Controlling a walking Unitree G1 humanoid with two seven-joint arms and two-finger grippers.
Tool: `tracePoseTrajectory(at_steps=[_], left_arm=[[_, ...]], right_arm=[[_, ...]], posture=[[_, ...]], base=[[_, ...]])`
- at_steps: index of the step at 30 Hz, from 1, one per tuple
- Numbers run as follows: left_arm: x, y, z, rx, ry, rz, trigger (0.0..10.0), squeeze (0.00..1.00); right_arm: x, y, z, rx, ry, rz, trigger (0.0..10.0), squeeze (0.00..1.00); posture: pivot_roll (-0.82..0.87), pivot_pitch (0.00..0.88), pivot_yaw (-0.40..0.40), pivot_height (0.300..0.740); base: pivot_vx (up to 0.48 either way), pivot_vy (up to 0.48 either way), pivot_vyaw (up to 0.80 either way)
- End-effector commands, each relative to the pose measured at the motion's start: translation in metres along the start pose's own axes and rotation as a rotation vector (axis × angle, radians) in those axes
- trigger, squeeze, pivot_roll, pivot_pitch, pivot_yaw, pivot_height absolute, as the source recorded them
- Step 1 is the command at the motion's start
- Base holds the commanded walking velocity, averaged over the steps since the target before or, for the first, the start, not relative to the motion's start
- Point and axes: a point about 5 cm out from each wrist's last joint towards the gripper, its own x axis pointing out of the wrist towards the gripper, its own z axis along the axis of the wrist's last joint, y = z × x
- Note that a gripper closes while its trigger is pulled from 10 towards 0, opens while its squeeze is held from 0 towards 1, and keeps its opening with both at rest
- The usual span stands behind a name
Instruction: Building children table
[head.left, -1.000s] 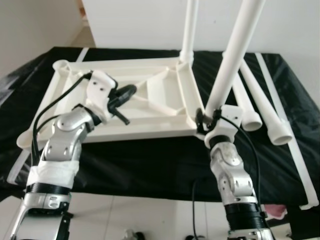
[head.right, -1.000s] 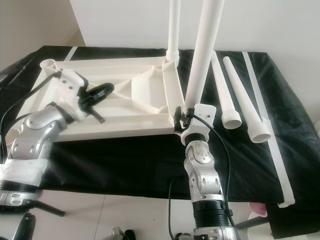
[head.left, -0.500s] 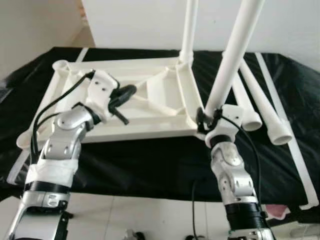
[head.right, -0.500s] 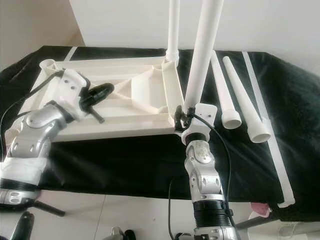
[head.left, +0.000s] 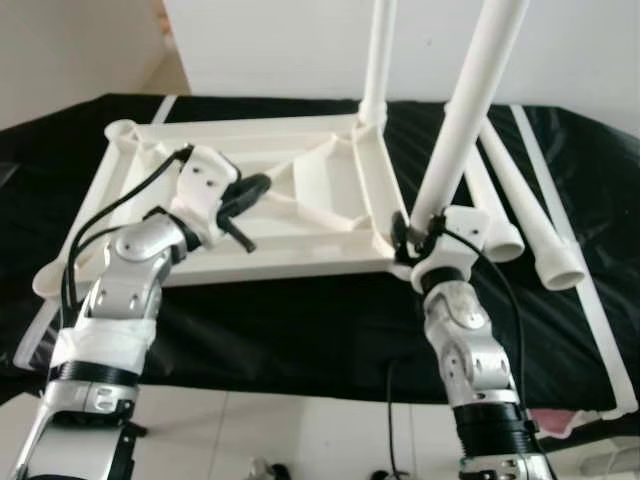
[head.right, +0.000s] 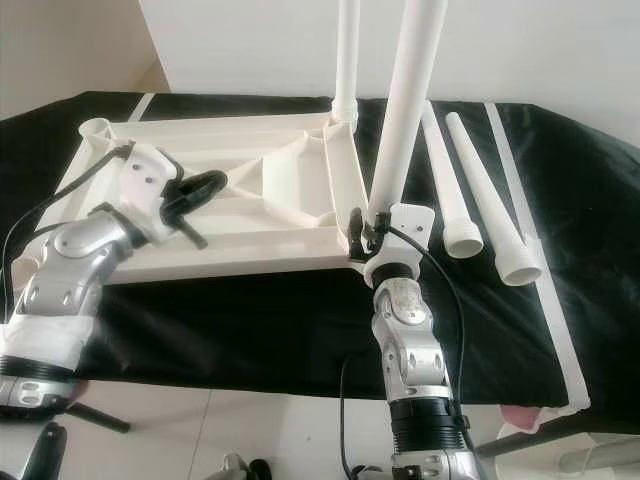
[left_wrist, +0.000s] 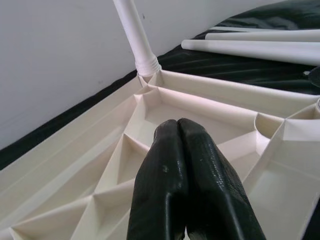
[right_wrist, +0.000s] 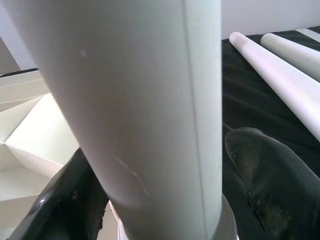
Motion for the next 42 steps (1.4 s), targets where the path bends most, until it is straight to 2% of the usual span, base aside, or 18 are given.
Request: tracePoseTrajectory(at_steps=[1,3,4,8,9,10,17,27,42], left_arm=[[-0.0008,0.0029,-0.0026,0.004,0.021,0.020,10.0,0.00],[-0.0005,0.0032,-0.0027,-0.002,0.014,0.021,10.0,0.00],[-0.0015,0.0040,-0.0015,-0.014,-0.002,0.027,0.0,0.00],[-0.0022,0.0057,-0.0004,-0.031,-0.011,0.031,0.0,0.00],[-0.0021,0.0064,-0.0003,-0.033,-0.007,0.031,4.5,0.00],[-0.0016,0.0077,-0.0007,-0.043,-0.004,0.037,10.0,1.00],[-0.0013,0.0095,-0.0018,-0.064,-0.004,0.054,10.0,1.00],[-0.0013,0.0059,-0.0019,-0.061,-0.006,0.017,10.0,1.00],[-0.0021,0.0083,-0.0013,-0.049,-0.001,0.017,10.0,1.00]], right_arm=[[0.0002,0.0028,-0.0023,0.007,0.007,0.015,10.0,0.00],[0.0007,0.0028,-0.0021,0.008,0.007,0.016,10.0,0.00],[0.0005,0.0025,-0.0024,0.009,0.007,0.016,10.0,0.00],[0.0003,0.0025,-0.0026,0.010,0.008,0.019,10.0,0.00],[0.0002,0.0029,-0.0027,0.009,0.009,0.021,10.0,0.00],[0.0000,0.0032,-0.0027,0.010,0.009,0.024,10.0,0.00],[-0.0017,0.0030,-0.0039,0.006,0.011,0.026,10.0,0.00],[-0.0023,0.0054,-0.0055,0.008,0.016,0.040,10.0,0.00],[-0.0022,0.0060,-0.0048,0.010,0.016,0.041,10.0,0.00]], posture=[[-0.07,0.151,0.058,0.740],[-0.07,0.152,0.060,0.740],[-0.07,0.154,0.060,0.740],[-0.07,0.154,0.062,0.740],[-0.07,0.156,0.063,0.740],[-0.07,0.158,0.064,0.740],[-0.07,0.153,0.063,0.740],[-0.07,0.143,0.059,0.740],[-0.07,0.153,0.063,0.740]], base=[[0.000,0.000,0.00],[0.000,0.000,0.00],[0.000,0.000,0.00],[0.000,0.000,0.00],[0.000,0.000,0.00],[0.000,0.000,0.00],[0.000,0.000,0.00],[0.000,0.000,0.00],[0.000,0.000,0.00]])
